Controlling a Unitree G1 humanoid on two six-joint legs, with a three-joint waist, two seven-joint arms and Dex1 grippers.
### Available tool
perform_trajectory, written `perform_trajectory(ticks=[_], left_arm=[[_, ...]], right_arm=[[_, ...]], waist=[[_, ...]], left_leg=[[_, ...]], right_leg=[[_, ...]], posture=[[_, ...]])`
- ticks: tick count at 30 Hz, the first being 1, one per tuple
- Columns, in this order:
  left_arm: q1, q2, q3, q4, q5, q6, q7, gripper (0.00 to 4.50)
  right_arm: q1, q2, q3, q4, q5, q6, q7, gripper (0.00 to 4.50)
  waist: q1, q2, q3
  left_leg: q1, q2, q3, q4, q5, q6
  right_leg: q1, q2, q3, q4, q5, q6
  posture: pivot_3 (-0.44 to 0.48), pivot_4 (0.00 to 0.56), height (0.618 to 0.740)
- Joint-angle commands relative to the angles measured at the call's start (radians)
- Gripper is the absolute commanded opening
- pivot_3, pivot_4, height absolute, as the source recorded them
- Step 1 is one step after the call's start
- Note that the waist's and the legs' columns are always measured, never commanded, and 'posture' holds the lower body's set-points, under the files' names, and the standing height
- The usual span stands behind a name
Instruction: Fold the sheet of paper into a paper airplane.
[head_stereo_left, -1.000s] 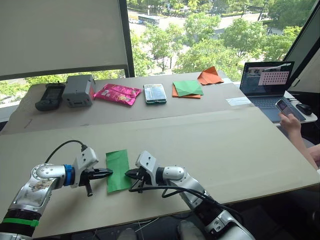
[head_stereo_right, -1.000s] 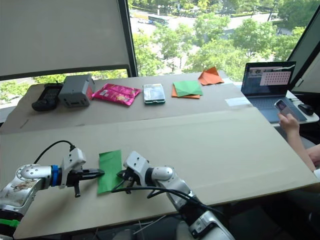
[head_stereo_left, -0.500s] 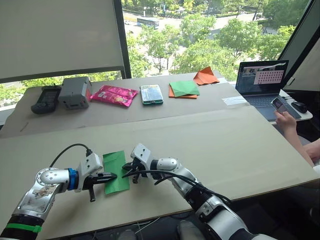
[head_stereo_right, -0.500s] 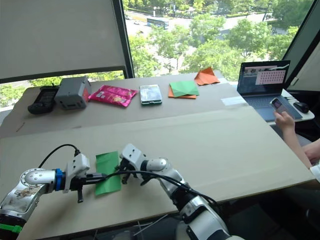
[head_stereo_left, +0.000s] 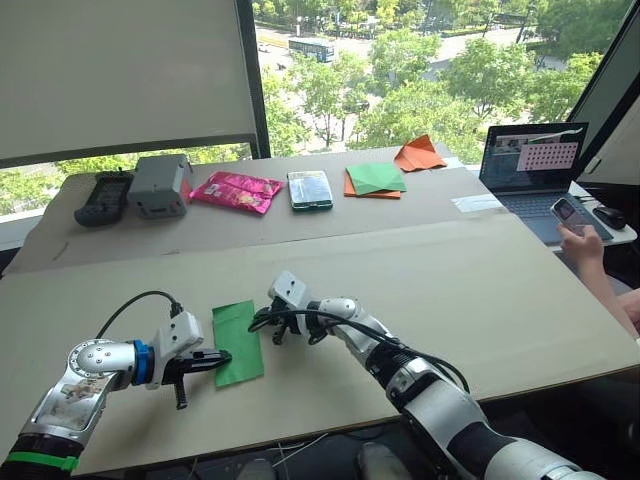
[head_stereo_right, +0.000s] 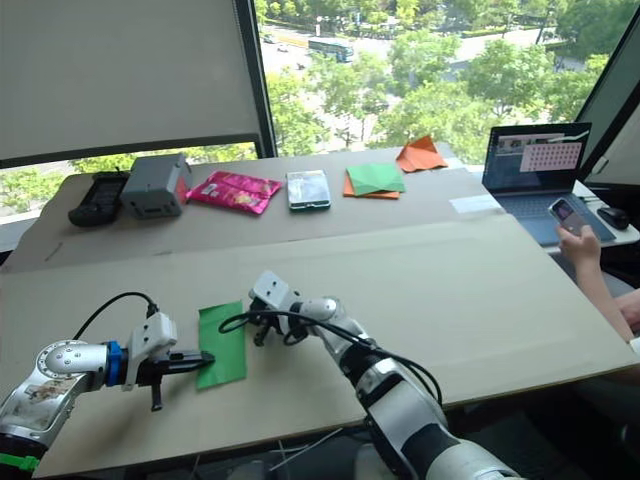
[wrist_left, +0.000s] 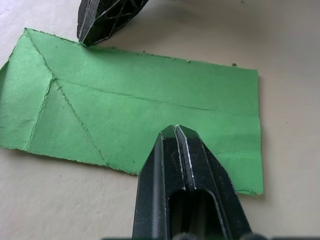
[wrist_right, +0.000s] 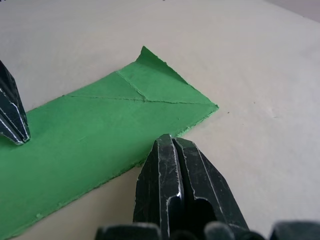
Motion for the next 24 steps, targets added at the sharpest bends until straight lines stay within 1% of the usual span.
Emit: perform_trajectory(ticks=[1, 6, 11, 14, 16, 18, 19, 22, 24], left_arm=[[0.023, 0.018, -0.007, 0.014, 0.029, 0.011, -0.002, 0.00], [0.032, 0.021, -0.006, 0.011, 0.030, 0.007, -0.001, 0.00], [0.028, 0.016, -0.010, 0.010, 0.033, 0.007, -0.001, 0.00], [0.021, 0.012, -0.017, 0.016, 0.037, 0.003, -0.001, 0.00], [0.018, 0.011, -0.019, 0.021, 0.040, 0.000, -0.003, 0.00], [0.013, 0.010, -0.021, 0.027, 0.042, -0.002, -0.007, 0.00], [0.011, 0.009, -0.021, 0.029, 0.043, -0.003, -0.008, 0.00], [0.002, 0.008, -0.025, 0.039, 0.045, -0.009, -0.011, 0.00], [-0.006, 0.006, -0.030, 0.045, 0.047, -0.012, -0.013, 0.00]], right_arm=[[-0.050, 0.082, -0.028, 0.137, -0.037, 0.014, -0.063, 0.05], [-0.089, 0.103, -0.040, 0.183, -0.043, -0.009, -0.071, 0.05], [-0.086, 0.096, -0.047, 0.174, -0.041, -0.025, -0.066, 0.05], [-0.054, 0.081, -0.085, 0.060, 0.028, -0.073, 0.020, 0.05], [-0.027, 0.080, -0.103, -0.026, 0.069, -0.080, 0.082, 0.05], [0.002, 0.070, -0.082, -0.090, 0.066, -0.071, 0.127, 0.05], [0.015, 0.065, -0.069, -0.113, 0.060, -0.064, 0.140, 0.05], [0.079, 0.051, -0.030, -0.224, 0.067, -0.012, 0.202, 0.05], [0.118, 0.041, -0.002, -0.261, 0.046, 0.008, 0.205, 0.05]], waist=[[0.003, 0.000, 0.000], [0.003, 0.001, 0.000], [0.002, 0.001, 0.000], [0.002, 0.001, 0.001], [-0.001, 0.002, 0.003], [-0.002, 0.003, 0.003], [-0.002, 0.002, 0.003], [-0.001, 0.002, 0.003], [0.001, 0.002, 0.003]], left_leg=[[-0.001, 0.000, 0.000, 0.000, 0.000, 0.000], [-0.001, -0.001, 0.000, 0.000, 0.000, 0.000], [-0.001, -0.001, 0.000, 0.000, 0.000, 0.000], [-0.002, -0.001, 0.000, 0.000, 0.000, 0.000], [-0.006, -0.001, 0.000, 0.000, 0.000, 0.001], [-0.009, -0.001, 0.000, 0.001, 0.002, 0.004], [-0.010, -0.001, 0.000, 0.001, 0.005, 0.008], [-0.009, -0.001, -0.001, 0.001, 0.005, 0.008], [-0.009, 0.000, -0.001, 0.001, 0.005, 0.008]], right_leg=[[0.000, -0.001, 0.000, 0.000, 0.000, 0.000], [0.000, -0.001, 0.000, 0.000, 0.000, 0.000], [0.000, -0.001, 0.000, 0.001, 0.000, 0.000], [-0.001, -0.001, 0.000, 0.001, 0.000, 0.000], [-0.003, -0.001, 0.000, 0.001, 0.000, 0.000], [-0.004, 0.000, 0.000, 0.002, 0.000, 0.000], [-0.004, 0.000, 0.000, 0.003, 0.000, 0.000], [-0.004, 0.002, 0.000, 0.005, 0.000, 0.000], [-0.004, 0.002, 0.000, 0.005, 0.000, 0.000]], posture=[[0.000, 0.150, 0.732], [0.000, 0.150, 0.732], [0.000, 0.150, 0.732], [0.000, 0.150, 0.732], [0.000, 0.150, 0.732], [0.000, 0.150, 0.732], [0.000, 0.150, 0.732], [0.000, 0.150, 0.732], [0.000, 0.150, 0.732]])
